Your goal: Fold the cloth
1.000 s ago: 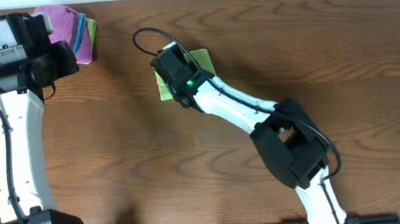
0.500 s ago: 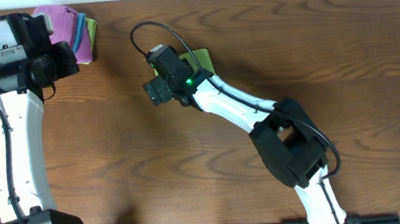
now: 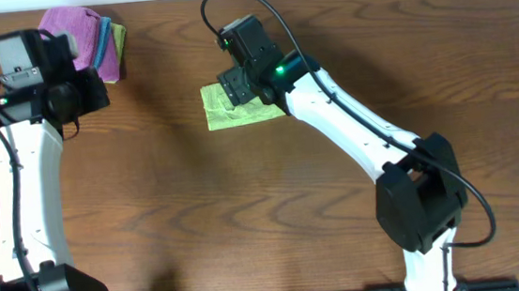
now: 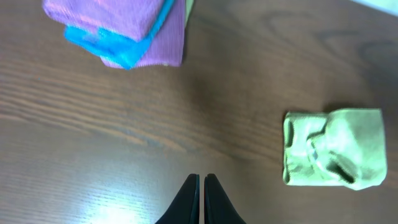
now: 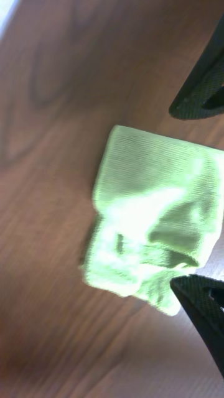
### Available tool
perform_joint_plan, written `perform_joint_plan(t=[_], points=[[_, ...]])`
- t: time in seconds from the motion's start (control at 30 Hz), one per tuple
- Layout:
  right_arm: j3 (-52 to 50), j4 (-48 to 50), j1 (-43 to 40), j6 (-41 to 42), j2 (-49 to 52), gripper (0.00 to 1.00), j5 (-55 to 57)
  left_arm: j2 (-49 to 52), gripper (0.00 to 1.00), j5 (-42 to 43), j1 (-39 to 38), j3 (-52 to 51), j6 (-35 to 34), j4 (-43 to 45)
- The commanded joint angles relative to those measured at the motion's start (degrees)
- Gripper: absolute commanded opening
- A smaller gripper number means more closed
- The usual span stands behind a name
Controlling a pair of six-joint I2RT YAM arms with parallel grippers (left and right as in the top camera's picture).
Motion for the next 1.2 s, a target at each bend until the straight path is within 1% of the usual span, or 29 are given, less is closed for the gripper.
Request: perform_joint_plan(t=[0.0,0.13,0.27,0.37,0.43,0.63,0.73,0.83,0.9,1.17], points=[[-0.33,-1.44,1.01,-0.94,2.16,0.77,0.57,0.22,0.06,2.19,0.04,-2.8,1.2,0.79],[-0.33,-1.99,3.56,-1.9,4.17,0.76,0.44,0.2,0.06,4.33,0.02,-3.96,1.22,1.29],[-0.33,-0.26,5.86,-5.01,5.25,0.79,4.2,0.2,0.07,4.35,0.02,-3.96,1.22,1.7],[-0.33,-0.55,6.14,-5.01,7.61,0.79,5.68,0.22,0.1,4.33,0.02,-3.96,1.25,1.7],[-0.33,-1.25,6.1,-4.96,8.79,0.78,6.12,0.22,0.1,4.35,0.02,-3.96,1.25,1.73],[-0.33,-1.7,6.12,-4.96,11.69,0.76,12.55,0.2,0.1,4.35,0.02,-3.96,1.25,1.84],[-0.33,-1.53,6.12,-4.9,12.81,0.73,13.27,0.2,0.11,4.35,0.02,-3.96,1.25,1.88],[-0.31,-0.55,6.03,-4.74,12.85,0.72,13.31,0.2,0.11,4.31,0.02,-3.96,1.33,1.92],[-0.11,0.31,6.03,-4.74,12.85,0.72,13.29,0.22,0.11,4.24,0.04,-3.96,2.56,1.99],[2.43,-0.04,6.25,-4.74,12.85,0.73,13.25,0.22,0.11,-0.83,0.26,-4.0,4.92,2.23]])
